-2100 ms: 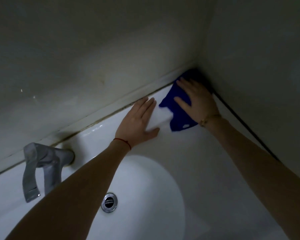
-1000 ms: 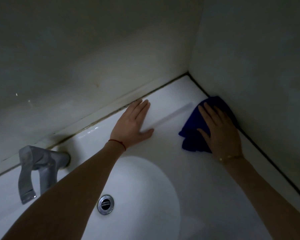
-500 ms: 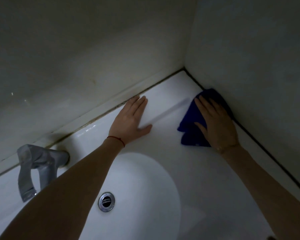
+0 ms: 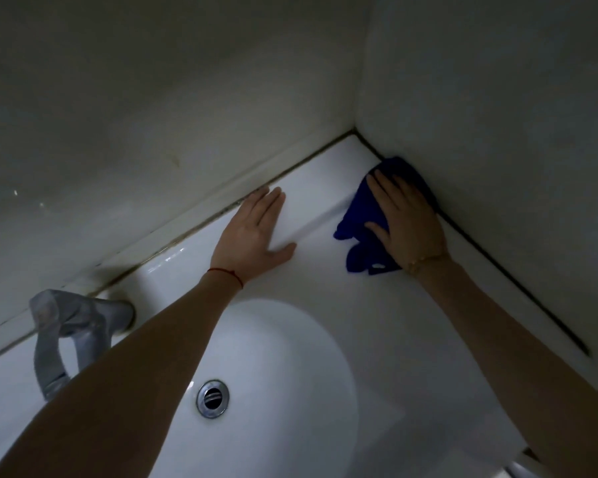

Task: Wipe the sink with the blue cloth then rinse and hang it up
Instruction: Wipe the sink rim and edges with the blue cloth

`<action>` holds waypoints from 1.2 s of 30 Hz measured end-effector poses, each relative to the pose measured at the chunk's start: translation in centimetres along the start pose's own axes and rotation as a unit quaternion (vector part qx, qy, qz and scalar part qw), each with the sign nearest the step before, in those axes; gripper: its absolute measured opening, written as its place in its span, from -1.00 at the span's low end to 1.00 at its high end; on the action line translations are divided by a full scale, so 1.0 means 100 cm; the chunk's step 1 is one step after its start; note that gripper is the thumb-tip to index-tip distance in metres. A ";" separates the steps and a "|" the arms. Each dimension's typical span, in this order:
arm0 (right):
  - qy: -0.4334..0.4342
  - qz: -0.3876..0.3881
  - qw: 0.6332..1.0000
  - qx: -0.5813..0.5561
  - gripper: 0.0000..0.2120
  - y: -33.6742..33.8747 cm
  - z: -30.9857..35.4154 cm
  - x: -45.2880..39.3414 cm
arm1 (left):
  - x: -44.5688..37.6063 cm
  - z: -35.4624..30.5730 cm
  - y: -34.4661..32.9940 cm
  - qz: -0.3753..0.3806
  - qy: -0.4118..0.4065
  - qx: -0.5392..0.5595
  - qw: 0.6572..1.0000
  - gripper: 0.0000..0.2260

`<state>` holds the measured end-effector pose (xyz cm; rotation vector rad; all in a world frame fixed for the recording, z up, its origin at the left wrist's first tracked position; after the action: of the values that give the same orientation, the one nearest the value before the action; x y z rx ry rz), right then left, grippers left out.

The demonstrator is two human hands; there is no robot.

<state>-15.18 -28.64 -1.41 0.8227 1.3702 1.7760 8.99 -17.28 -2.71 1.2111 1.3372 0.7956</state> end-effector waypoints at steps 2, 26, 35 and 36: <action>0.001 -0.002 1.000 0.000 -0.36 0.003 -0.011 0.025 | 0.000 0.000 0.000 -0.003 -0.001 -0.001 1.000 -0.29; -0.016 -0.027 0.995 -0.092 -0.48 0.003 -0.016 0.031 | 0.000 0.001 -0.005 -0.002 0.004 -0.012 1.000 -0.28; -0.065 -0.044 0.974 -0.214 -0.54 -0.006 0.035 -0.058 | 0.000 0.001 -0.005 0.014 0.004 -0.013 1.000 -0.27; -0.040 -0.040 0.976 -0.209 -0.54 -0.008 0.043 -0.058 | -0.001 0.001 -0.005 0.017 0.003 -0.010 1.000 -0.27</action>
<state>-8.39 -31.29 -1.48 0.5935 0.9149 1.8564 8.96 -17.48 -3.21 1.2189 1.3135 0.8359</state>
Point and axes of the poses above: each hand's wrist, its own x-axis away from the middle knuckle, its own y-axis out of the back of the hand, z = x × y, the point moved 3 cm from there along -x, towards the middle knuckle, and after that the axes turned 7 degrees about -y, right-handed, at the moved point
